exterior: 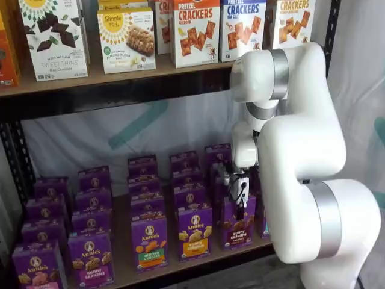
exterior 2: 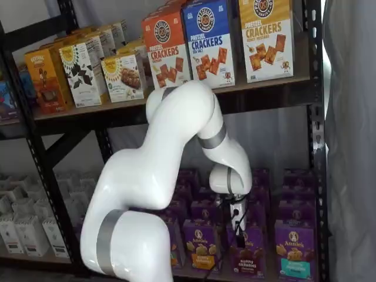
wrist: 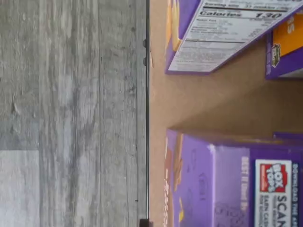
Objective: Pick up the purple box with a brown patch in the center, on the bottom shelf, the fifth box from the left
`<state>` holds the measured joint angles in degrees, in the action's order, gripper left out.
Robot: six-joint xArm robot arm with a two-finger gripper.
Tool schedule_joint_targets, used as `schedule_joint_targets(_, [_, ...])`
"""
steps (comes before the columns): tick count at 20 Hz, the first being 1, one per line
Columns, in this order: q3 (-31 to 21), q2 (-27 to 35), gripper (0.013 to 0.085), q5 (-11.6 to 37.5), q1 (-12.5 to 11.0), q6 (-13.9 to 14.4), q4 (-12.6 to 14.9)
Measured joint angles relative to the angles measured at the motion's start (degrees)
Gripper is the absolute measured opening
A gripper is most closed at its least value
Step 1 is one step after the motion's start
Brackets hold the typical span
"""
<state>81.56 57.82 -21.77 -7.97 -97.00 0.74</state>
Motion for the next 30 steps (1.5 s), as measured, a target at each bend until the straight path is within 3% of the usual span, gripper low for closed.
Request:
schedule_joint_targets(5, [-0.3,-0.2,0.0650,-0.2,0.2,0.5,0.4])
schedule_joint_targets(14, [-0.6,-0.4,0.0450,-0.1,0.2,0.5,0.3])
schedule_joint_targets(21, [-0.8,-0.4,0.0450,0.1,0.1,0.8,0.7])
schedule_joint_targets(26, [-0.8,-0.4,0.0330,0.0,0.2,0.8,0.6])
schedule_joint_targets(30, [-1.0,-0.5,0.0330,0.4,0.2,0.2,0.0])
